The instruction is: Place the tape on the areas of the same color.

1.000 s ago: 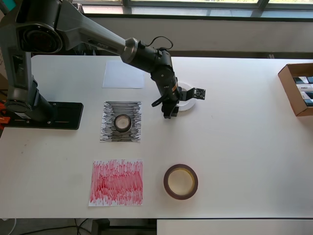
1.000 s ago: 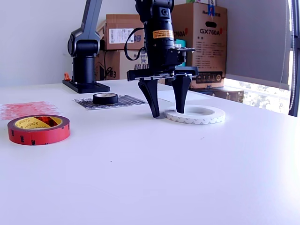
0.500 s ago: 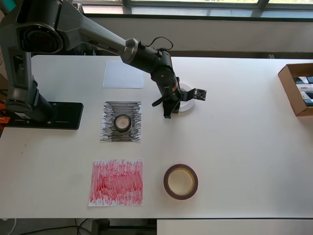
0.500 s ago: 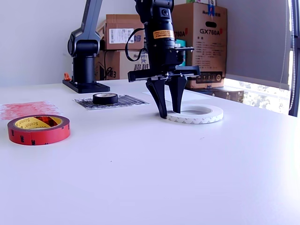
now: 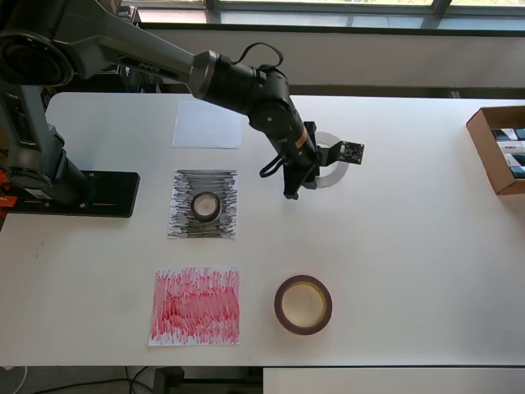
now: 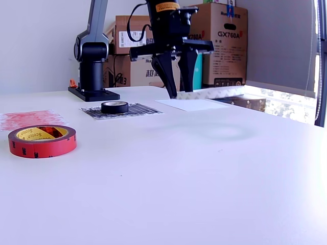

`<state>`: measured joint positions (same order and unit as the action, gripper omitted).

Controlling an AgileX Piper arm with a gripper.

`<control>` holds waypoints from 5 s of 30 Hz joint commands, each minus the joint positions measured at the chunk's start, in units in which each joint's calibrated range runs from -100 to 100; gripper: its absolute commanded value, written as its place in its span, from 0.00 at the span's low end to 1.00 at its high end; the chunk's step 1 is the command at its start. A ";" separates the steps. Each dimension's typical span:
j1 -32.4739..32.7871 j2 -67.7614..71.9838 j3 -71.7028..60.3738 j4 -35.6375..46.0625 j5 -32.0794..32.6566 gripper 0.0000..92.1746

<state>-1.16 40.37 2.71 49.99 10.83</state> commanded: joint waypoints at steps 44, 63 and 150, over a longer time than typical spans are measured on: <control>33.61 -9.96 25.23 -5.06 -6.15 0.00; 22.32 -24.56 40.13 -11.00 -12.13 0.00; -30.08 -21.10 15.69 3.00 -12.95 0.50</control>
<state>-20.52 16.63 17.74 52.03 -2.04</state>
